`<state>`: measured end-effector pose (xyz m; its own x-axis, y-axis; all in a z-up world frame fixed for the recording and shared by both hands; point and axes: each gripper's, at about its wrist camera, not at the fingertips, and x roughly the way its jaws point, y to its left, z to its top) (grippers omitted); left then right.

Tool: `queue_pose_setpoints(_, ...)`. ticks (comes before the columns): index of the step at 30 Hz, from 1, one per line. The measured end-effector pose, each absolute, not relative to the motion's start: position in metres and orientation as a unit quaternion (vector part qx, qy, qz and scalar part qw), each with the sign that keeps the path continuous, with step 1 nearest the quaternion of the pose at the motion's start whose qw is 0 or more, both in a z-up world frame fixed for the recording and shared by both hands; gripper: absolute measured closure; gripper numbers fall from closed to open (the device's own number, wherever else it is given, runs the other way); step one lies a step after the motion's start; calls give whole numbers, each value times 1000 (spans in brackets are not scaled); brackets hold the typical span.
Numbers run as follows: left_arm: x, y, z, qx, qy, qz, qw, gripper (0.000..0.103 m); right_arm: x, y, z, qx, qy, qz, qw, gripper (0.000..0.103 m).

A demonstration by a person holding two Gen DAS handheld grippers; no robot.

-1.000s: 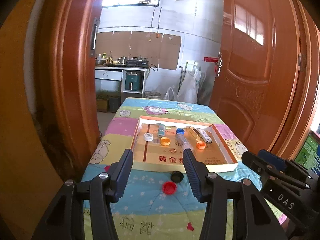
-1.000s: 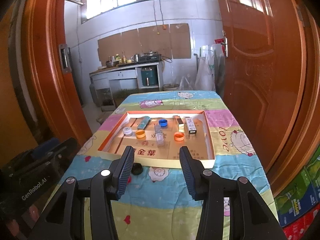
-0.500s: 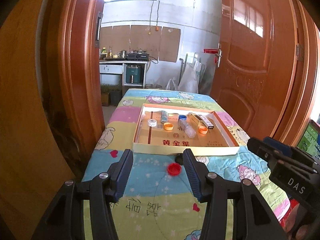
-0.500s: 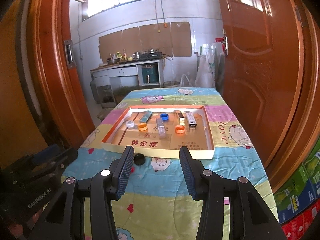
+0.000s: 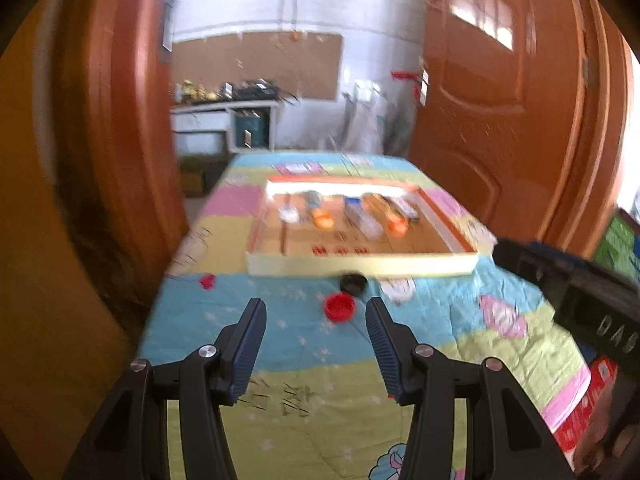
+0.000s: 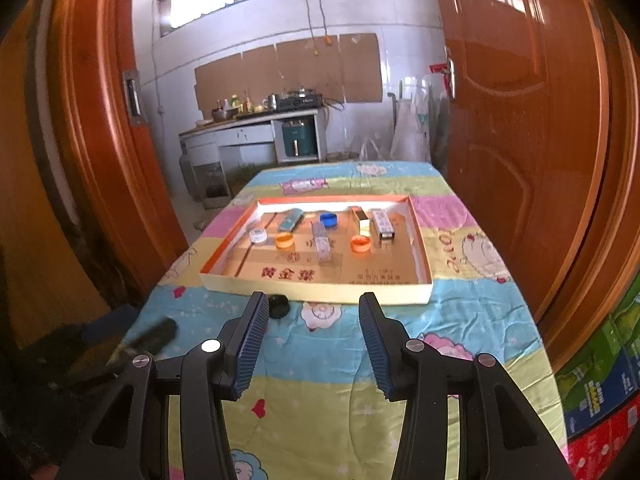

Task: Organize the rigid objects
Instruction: 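Grasp the red cap with the left tool while the right tool grasps the black cap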

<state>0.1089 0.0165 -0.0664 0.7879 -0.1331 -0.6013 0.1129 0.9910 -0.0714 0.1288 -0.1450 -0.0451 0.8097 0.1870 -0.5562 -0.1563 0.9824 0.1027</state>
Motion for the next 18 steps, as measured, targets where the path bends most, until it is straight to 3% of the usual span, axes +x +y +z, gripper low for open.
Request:
queue_pose_setpoints(11, 172, -12, -124, 19, 386, -109, 916, 51, 163, -165, -83, 52, 340, 76, 936, 54)
queue_pose_setpoints(18, 204, -10, -134, 3, 432, -84, 898, 51, 181, -172, -97, 61, 358, 74, 929, 54)
